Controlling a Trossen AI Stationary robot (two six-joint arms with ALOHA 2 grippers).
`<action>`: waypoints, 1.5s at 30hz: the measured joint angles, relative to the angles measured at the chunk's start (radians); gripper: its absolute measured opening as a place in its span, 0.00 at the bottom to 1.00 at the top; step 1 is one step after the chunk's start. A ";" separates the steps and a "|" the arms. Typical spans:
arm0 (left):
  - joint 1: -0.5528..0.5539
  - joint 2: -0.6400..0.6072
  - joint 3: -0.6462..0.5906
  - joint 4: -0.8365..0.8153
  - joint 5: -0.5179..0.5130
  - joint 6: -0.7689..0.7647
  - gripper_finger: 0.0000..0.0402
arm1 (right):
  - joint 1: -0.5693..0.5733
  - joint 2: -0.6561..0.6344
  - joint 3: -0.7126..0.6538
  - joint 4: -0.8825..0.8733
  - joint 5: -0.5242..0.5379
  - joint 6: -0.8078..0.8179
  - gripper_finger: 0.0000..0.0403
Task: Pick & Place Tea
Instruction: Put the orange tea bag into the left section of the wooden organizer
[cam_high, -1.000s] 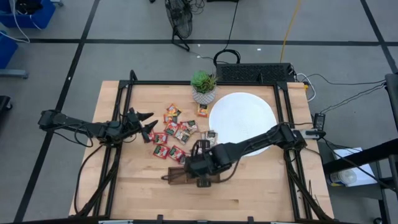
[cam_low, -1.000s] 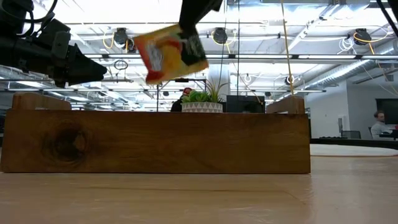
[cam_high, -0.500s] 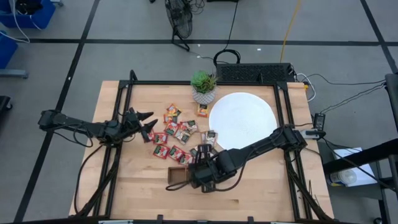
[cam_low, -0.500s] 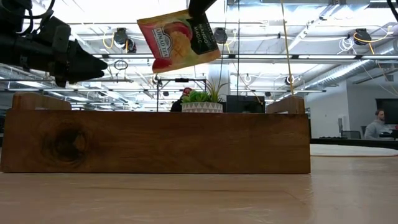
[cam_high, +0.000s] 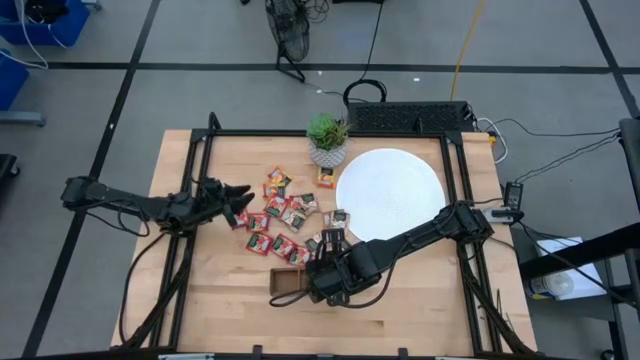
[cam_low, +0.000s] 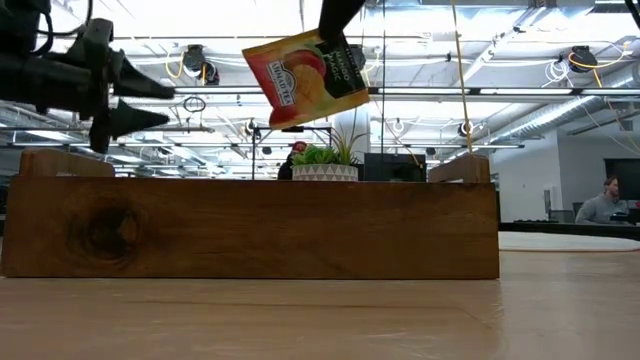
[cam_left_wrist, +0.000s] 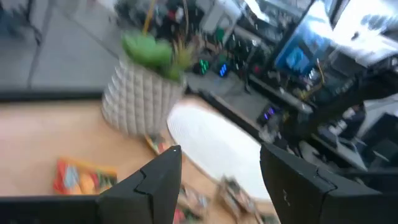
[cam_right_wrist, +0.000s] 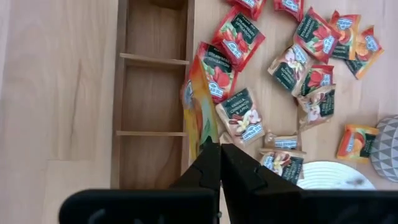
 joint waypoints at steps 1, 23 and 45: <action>0.000 0.010 0.000 -0.009 0.012 -0.018 0.54 | 0.000 0.000 0.000 0.000 0.000 0.002 0.00; -0.120 0.615 0.194 0.347 0.458 -0.041 0.54 | -0.029 0.000 0.000 0.046 -0.003 0.000 0.00; -0.102 1.084 0.917 -0.296 0.703 0.330 0.54 | -0.014 0.000 0.000 0.050 -0.004 0.006 0.00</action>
